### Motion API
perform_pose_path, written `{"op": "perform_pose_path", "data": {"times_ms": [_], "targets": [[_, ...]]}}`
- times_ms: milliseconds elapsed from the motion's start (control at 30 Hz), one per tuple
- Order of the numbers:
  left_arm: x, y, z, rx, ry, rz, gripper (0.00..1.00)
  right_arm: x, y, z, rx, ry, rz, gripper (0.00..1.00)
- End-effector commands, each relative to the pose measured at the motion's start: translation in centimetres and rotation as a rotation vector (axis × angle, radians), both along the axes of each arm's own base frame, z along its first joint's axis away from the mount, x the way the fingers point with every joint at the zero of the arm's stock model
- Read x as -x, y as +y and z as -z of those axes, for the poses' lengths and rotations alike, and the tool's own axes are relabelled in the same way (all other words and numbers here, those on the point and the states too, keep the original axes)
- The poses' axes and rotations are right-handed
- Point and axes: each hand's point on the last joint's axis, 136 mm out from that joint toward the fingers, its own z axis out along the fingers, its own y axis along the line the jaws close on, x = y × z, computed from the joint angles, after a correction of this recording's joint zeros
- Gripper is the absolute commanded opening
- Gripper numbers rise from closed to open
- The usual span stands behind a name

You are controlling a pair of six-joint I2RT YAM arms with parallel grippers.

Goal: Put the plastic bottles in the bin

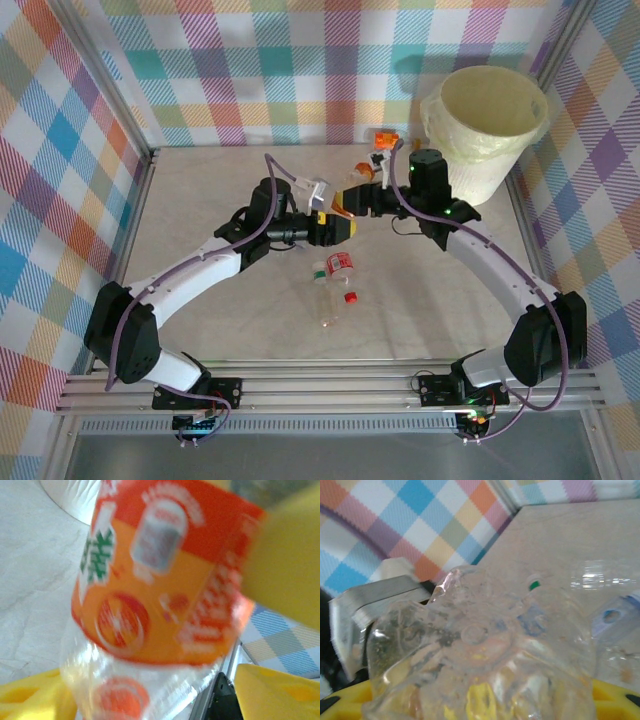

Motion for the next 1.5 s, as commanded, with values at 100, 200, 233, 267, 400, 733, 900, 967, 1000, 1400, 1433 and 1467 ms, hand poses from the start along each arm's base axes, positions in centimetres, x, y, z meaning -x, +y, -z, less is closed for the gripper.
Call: {"op": "perform_pose_path", "data": {"times_ms": [100, 200, 233, 267, 400, 733, 900, 967, 1000, 1400, 1433, 1467], "targets": [[0.0, 0.8, -1.8, -0.015, -0.064, -0.044, 0.84, -2.8, -3.2, -0.5, 0.085, -0.036, 0.244, 0.41], [-0.1, 1.5, -1.9, -0.025, -0.074, -0.079, 0.88, -3.3, -3.9, -0.6, 0.081, -0.042, 0.271, 0.39], [-0.2, 1.7, -1.9, -0.030, -0.079, -0.094, 0.90, -3.6, -4.1, -0.7, 0.084, -0.048, 0.285, 0.39], [-0.2, 1.9, -1.9, -0.031, -0.083, -0.102, 0.93, -3.8, -4.5, -0.8, 0.090, -0.052, 0.302, 0.38], [-0.3, 3.2, -2.2, -0.043, -0.105, -0.162, 1.00, -5.3, -6.7, -1.6, 0.134, -0.089, 0.409, 0.35], [-1.8, 10.1, -1.3, -0.152, -0.128, -0.515, 1.00, -9.6, -11.4, -6.5, 0.195, -0.242, 0.600, 0.36], [-1.4, 13.8, -0.9, -0.140, -0.126, -0.666, 1.00, -12.6, -13.9, -9.8, 0.134, -0.276, 0.660, 0.36], [-1.1, 15.2, -0.7, -0.138, -0.119, -0.714, 1.00, -13.9, -15.0, -11.0, 0.119, -0.291, 0.689, 0.36], [-1.0, 15.9, -0.5, -0.140, -0.113, -0.736, 1.00, -14.7, -15.7, -11.6, 0.108, -0.293, 0.710, 0.36], [0.0, 19.8, 0.9, -0.117, -0.065, -0.860, 1.00, -22.4, -23.9, -16.0, -0.025, -0.264, 0.954, 0.37], [0.1, 19.9, 0.9, -0.116, -0.065, -0.859, 1.00, -23.0, -24.6, -16.1, -0.032, -0.254, 0.975, 0.37], [0.1, 19.9, 0.9, -0.117, -0.065, -0.860, 1.00, -23.4, -25.0, -16.1, -0.035, -0.250, 0.990, 0.37]]}}
